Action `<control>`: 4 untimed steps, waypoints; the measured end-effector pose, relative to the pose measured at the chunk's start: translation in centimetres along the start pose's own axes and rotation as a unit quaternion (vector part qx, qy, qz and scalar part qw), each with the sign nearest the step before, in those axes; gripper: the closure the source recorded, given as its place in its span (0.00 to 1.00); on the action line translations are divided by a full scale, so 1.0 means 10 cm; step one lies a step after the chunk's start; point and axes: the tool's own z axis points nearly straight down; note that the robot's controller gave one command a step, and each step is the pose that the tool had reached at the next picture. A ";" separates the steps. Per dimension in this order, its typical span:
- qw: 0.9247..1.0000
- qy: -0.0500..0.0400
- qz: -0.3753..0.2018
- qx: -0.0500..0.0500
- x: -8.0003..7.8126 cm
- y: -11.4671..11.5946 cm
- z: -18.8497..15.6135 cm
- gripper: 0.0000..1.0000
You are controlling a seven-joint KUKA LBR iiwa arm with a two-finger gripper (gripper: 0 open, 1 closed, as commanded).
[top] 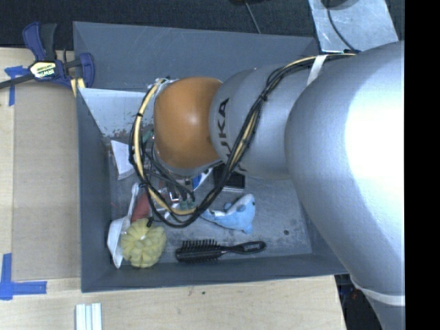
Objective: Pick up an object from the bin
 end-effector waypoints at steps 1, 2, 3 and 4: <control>1.000 -0.002 -0.002 -0.001 0.02 -0.04 -0.02 0.00; 0.992 -0.004 -0.127 -0.001 0.05 0.00 -0.38 0.00; 1.000 0.002 -0.008 0.001 0.16 -0.32 0.20 0.00; 0.997 -0.008 -0.083 -0.001 0.03 -0.09 -0.05 0.00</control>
Offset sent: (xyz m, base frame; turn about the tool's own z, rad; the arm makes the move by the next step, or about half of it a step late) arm -0.0070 -0.0006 0.0360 -0.2535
